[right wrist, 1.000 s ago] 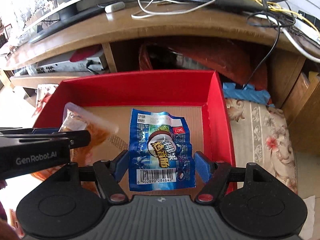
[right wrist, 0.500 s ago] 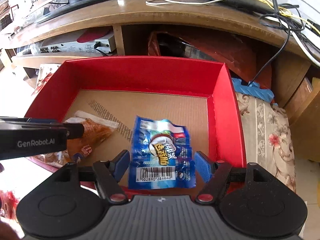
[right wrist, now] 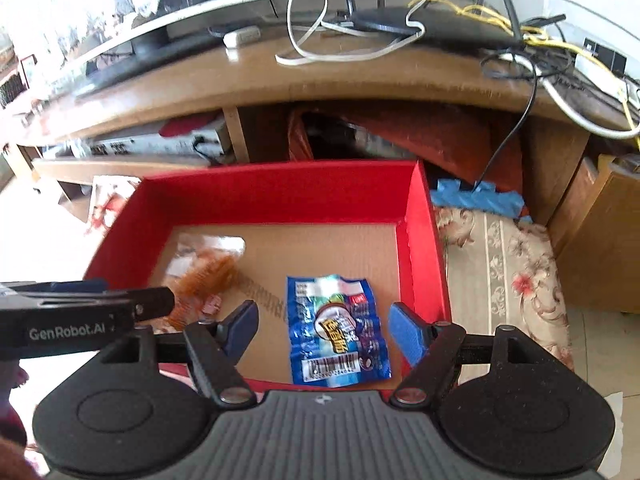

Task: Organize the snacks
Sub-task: 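Withdraw both tools from the box toward the remaining snacks on the table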

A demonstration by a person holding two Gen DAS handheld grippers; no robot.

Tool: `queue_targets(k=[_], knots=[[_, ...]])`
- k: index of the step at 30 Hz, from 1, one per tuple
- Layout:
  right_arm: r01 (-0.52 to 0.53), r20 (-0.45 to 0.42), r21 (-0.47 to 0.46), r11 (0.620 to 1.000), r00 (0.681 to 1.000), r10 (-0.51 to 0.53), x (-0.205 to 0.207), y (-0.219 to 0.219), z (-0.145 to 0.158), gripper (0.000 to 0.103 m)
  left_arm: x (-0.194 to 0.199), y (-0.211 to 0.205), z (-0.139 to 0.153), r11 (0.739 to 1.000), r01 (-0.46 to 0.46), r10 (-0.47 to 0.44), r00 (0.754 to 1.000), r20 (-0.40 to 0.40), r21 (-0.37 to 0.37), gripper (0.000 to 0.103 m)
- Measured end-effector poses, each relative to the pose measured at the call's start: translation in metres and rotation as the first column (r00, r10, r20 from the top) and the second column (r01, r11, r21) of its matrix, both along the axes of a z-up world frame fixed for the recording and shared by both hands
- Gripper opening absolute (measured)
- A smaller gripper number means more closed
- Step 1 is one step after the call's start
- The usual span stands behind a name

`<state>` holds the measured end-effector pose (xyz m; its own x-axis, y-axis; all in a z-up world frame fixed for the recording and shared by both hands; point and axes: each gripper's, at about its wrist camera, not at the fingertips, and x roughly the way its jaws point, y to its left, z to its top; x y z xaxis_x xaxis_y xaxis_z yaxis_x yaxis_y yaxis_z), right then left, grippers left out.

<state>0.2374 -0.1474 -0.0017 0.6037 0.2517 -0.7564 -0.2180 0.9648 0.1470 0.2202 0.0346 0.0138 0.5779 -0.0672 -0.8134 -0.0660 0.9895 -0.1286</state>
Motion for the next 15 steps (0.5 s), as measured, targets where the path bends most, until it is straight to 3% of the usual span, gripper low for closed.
queue_targets(k=[9, 15], knots=[[0.005, -0.003, 0.024, 1.0, 1.0, -0.005, -0.033, -0.001, 0.015, 0.069, -0.023, -0.003, 0.013, 1.0, 0.014, -0.014, 1.0, 0.016, -0.02, 0.079], [0.012, -0.011, 0.031, 0.999, 1.0, -0.011, -0.054, -0.005, 0.015, 0.069, -0.045, -0.007, 0.019, 1.0, 0.028, -0.028, 0.999, 0.028, 0.01, 0.079]])
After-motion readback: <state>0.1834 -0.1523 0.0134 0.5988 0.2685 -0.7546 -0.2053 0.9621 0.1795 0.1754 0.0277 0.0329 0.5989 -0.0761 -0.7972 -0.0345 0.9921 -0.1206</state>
